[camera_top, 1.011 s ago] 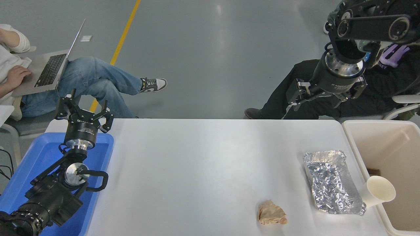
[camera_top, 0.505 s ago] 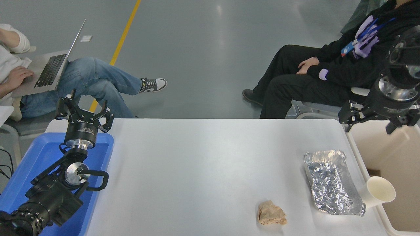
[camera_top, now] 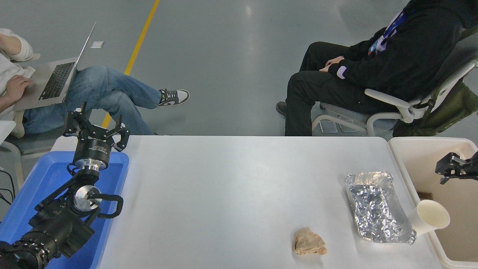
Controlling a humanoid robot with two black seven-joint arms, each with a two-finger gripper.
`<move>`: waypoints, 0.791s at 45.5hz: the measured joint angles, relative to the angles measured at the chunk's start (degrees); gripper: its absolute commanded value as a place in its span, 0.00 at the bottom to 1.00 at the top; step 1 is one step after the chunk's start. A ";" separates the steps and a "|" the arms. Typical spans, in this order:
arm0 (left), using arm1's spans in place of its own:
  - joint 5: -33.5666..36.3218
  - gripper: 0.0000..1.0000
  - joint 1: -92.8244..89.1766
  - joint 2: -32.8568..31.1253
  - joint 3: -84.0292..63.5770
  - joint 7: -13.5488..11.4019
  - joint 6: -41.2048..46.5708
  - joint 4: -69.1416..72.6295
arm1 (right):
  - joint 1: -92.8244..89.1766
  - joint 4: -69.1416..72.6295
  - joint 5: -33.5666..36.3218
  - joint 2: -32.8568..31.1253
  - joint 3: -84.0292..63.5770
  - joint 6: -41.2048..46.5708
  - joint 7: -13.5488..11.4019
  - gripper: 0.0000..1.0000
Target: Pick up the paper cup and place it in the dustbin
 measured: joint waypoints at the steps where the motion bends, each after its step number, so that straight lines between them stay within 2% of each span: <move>1: 0.01 0.99 0.00 0.00 0.00 0.00 0.00 0.00 | -0.69 -0.04 0.00 -0.15 0.49 -0.63 0.00 1.00; 17: 0.00 0.99 0.00 0.00 0.00 0.00 0.00 -0.02 | -10.91 -2.69 -0.11 -0.80 5.36 -8.51 -0.01 1.00; 36: 0.00 0.99 0.00 -0.01 0.00 0.00 0.00 -0.02 | -14.56 -3.41 -0.05 -0.43 6.99 -10.50 0.11 1.00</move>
